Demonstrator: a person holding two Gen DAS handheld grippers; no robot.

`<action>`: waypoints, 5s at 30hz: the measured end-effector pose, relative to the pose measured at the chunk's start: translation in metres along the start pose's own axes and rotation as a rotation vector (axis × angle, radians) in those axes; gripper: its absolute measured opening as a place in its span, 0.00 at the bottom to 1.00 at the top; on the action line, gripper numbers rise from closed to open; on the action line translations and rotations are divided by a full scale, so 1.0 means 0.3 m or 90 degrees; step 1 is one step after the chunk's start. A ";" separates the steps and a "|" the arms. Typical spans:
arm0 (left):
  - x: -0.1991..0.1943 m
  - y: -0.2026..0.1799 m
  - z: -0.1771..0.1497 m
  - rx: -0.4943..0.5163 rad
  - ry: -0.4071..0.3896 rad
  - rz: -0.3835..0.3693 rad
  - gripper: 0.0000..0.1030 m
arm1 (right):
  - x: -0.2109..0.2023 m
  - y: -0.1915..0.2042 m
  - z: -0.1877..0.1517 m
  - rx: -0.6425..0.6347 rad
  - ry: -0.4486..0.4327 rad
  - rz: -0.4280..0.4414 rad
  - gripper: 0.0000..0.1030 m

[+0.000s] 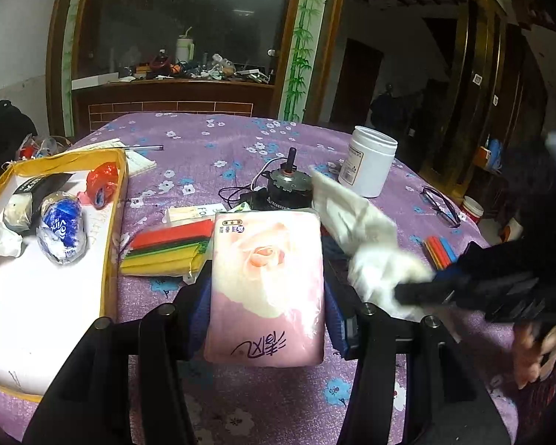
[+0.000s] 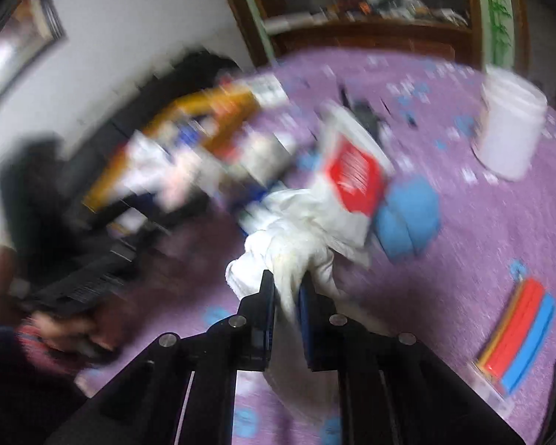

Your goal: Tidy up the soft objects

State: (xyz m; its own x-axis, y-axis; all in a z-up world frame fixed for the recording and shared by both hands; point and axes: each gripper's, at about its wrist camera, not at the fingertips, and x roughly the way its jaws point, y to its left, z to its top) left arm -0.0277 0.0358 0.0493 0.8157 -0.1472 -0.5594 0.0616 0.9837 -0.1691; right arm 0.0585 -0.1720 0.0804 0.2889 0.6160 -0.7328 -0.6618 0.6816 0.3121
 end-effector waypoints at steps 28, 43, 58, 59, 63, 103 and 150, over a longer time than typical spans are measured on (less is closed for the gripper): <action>0.013 -0.028 -0.005 0.040 -0.012 0.165 0.49 | -0.056 0.070 0.019 0.006 -0.178 -0.053 0.13; 0.026 -0.032 -0.004 0.045 0.000 0.175 0.49 | -0.037 0.060 0.018 0.013 -0.175 -0.061 0.13; 0.019 -0.035 -0.002 0.046 -0.009 0.169 0.49 | -0.040 0.062 0.016 0.017 -0.188 -0.053 0.13; 0.018 -0.035 -0.004 0.046 -0.009 0.169 0.49 | -0.042 0.062 0.016 0.017 -0.190 -0.051 0.13; 0.007 -0.036 -0.003 0.045 -0.019 0.166 0.49 | -0.055 0.064 0.017 0.018 -0.202 -0.044 0.13; -0.221 0.237 0.060 -0.078 -0.110 0.159 0.49 | -0.041 0.182 0.064 0.073 -0.199 0.014 0.13; -0.194 0.674 -0.080 -0.218 0.044 0.248 0.50 | 0.605 0.589 0.248 0.060 0.001 0.042 0.16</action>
State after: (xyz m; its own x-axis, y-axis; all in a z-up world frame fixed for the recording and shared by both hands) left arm -0.0766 0.2408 0.0282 0.7003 0.2044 -0.6840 -0.4398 0.8782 -0.1879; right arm 0.0453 0.0894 0.0475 0.2456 0.6608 -0.7093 -0.6117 0.6733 0.4155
